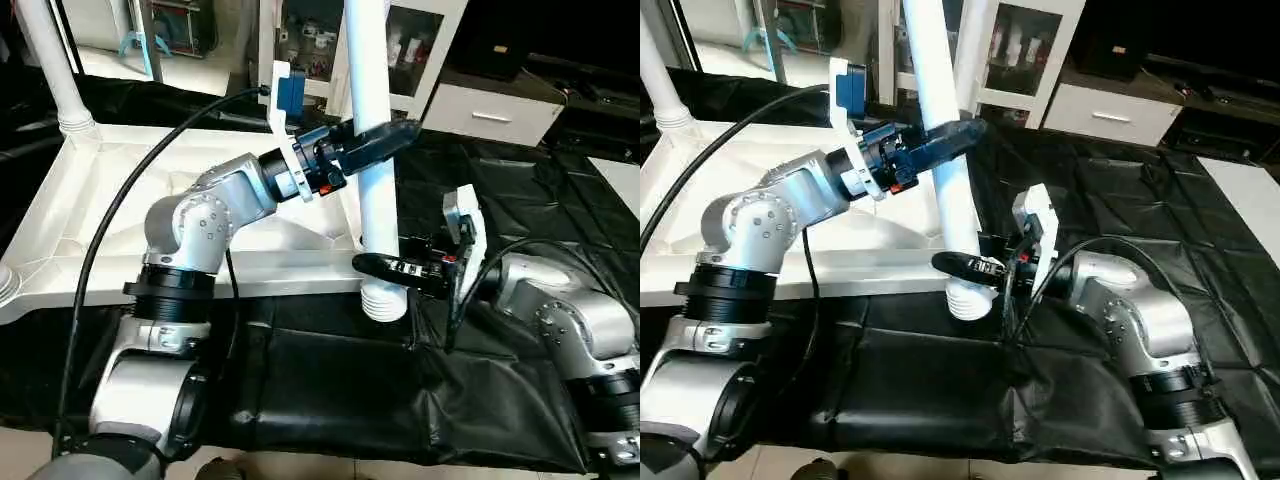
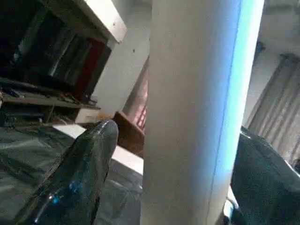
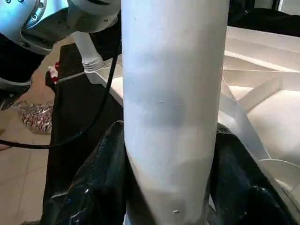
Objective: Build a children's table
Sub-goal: Insert table leg to table base
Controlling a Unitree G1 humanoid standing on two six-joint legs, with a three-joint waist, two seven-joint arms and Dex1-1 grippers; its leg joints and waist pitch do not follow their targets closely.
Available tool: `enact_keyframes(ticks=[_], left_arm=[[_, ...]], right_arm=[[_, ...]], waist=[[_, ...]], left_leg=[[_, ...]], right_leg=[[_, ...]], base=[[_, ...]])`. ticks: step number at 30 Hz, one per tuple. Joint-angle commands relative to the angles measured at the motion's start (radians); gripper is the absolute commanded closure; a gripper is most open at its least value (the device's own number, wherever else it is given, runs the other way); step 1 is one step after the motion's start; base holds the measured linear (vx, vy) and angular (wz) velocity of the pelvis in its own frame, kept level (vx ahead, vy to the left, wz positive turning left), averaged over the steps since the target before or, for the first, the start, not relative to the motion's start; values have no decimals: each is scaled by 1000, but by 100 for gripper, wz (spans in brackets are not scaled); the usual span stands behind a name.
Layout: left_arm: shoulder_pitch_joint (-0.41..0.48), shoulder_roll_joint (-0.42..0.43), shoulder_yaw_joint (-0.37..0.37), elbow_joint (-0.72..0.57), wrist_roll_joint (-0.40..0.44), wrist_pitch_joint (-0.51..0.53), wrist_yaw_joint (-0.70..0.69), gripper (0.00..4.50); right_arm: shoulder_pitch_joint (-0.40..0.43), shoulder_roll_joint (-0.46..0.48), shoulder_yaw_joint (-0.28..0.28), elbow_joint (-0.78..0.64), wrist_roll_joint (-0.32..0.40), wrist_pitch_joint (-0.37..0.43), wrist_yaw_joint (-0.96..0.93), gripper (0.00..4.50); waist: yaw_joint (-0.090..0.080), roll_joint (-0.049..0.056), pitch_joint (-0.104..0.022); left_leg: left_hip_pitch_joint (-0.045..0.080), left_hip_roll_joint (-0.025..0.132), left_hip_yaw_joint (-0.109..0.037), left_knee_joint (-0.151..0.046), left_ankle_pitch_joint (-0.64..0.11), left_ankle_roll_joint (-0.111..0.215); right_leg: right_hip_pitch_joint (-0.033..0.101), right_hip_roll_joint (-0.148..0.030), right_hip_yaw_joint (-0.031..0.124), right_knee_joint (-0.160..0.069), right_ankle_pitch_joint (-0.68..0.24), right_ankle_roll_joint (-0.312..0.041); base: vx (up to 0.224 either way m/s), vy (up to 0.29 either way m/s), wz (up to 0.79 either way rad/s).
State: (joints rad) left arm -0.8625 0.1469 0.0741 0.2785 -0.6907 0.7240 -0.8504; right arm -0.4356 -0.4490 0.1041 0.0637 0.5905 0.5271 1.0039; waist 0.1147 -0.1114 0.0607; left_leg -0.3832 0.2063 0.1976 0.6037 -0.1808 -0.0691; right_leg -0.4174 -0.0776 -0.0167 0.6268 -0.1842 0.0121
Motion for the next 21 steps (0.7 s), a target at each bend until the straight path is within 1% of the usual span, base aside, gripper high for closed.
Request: enact_keyframes(ticks=[1,2,3,4,5,6,7,10,11,13,14,15,16,17,19,20,21], left_arm=[[-13,8,-27,-27,-4,35,-17,106],[-13,16,-30,-30,-7,50,-19,117],[-14,20,-32,-31,-8,58,-19,132],[-15,24,-33,-32,-10,68,-17,144],[-18,25,-31,-31,-11,76,-10,149],[-21,29,-32,-28,-7,82,-8,153],[-32,30,-25,-18,-3,88,7,160],[-47,28,-17,-9,-6,99,22,195],[-52,27,-17,-7,-2,98,28,198],[-63,26,-16,5,7,92,34,216],[-64,26,-15,7,8,91,34,216],[-65,26,-14,8,10,90,35,238],[-67,27,-15,7,11,93,35,244],[-67,28,-17,6,12,94,34,244],[-65,47,-48,-7,35,91,12,252],[-65,47,-48,-7,35,91,12,268],[-61,60,-73,-17,55,83,1,270]], right_arm=[[-20,-4,-16,9,-11,-25,-7,266],[-21,-3,-15,14,-14,-28,-6,266],[-22,-2,-15,16,-15,-31,-4,266],[-24,0,-15,21,-18,-34,-2,266],[-27,0,-15,25,-19,-36,-1,266],[-31,2,-15,31,-21,-38,1,266],[-40,3,-15,35,-22,-36,3,266],[-49,4,-18,39,-28,-34,10,266],[-51,3,-17,45,-32,-40,14,266],[-62,6,-12,67,-40,-49,25,266],[-64,7,-11,72,-41,-49,28,266],[-66,7,-10,75,-41,-49,30,266],[-71,10,-13,77,-30,-33,31,210],[-72,11,-14,77,-27,-29,32,196],[-86,17,-18,78,-12,-11,39,193],[-86,17,-18,78,-12,-11,39,175],[-93,12,-11,78,-15,-8,49,163]], waist=[[3,7,-74],[4,8,-75],[3,6,-75],[3,8,-75],[2,5,-74],[2,5,-74],[3,8,-74],[1,7,-75],[2,8,-75],[3,1,-75],[2,2,-75],[2,1,-74],[2,-2,-74],[3,0,-75],[3,0,-76],[2,1,-76],[1,1,-76]], left_leg=[[24,16,-6,-62,-96,-1],[25,16,-6,-62,-92,-2],[25,15,-6,-62,-90,-1],[25,15,-6,-62,-89,-1],[25,16,-5,-61,-89,-1],[24,15,-5,-61,-88,0],[24,15,-5,-61,-88,0],[24,15,-6,-61,-92,-4],[25,15,-6,-61,-90,-4],[23,15,-5,-59,-84,0],[23,14,-5,-59,-85,1],[23,15,-5,-59,-84,1],[22,15,-5,-59,-83,2],[23,14,-5,-59,-79,4],[24,15,-6,-58,-67,9],[25,15,-6,-58,-66,8],[24,15,-6,-59,-65,7]], right_leg=[[55,-44,18,-57,-51,-217],[55,-44,18,-56,-44,-219],[55,-43,18,-56,-40,-220],[55,-43,17,-55,-37,-224],[55,-42,18,-55,-36,-226],[56,-42,18,-54,-35,-227],[56,-43,18,-55,-37,-226],[56,-43,17,-55,-40,-226],[57,-43,17,-54,-39,-226],[57,-44,17,-54,-41,-226],[56,-44,17,-55,-46,-225],[57,-44,17,-55,-49,-224],[58,-45,17,-55,-49,-223],[58,-45,18,-54,-46,-223],[57,-44,17,-52,-33,-222],[56,-44,16,-52,-33,-224],[56,-43,16,-51,-31,-225]], base=[[0,0,0],[0,0,0],[0,0,0],[0,0,0],[0,0,0],[0,0,0],[0,0,0],[0,0,0],[0,0,0],[0,0,0],[0,0,0],[0,0,0],[0,0,0],[0,0,0],[0,0,0],[0,0,0],[0,0,0]])
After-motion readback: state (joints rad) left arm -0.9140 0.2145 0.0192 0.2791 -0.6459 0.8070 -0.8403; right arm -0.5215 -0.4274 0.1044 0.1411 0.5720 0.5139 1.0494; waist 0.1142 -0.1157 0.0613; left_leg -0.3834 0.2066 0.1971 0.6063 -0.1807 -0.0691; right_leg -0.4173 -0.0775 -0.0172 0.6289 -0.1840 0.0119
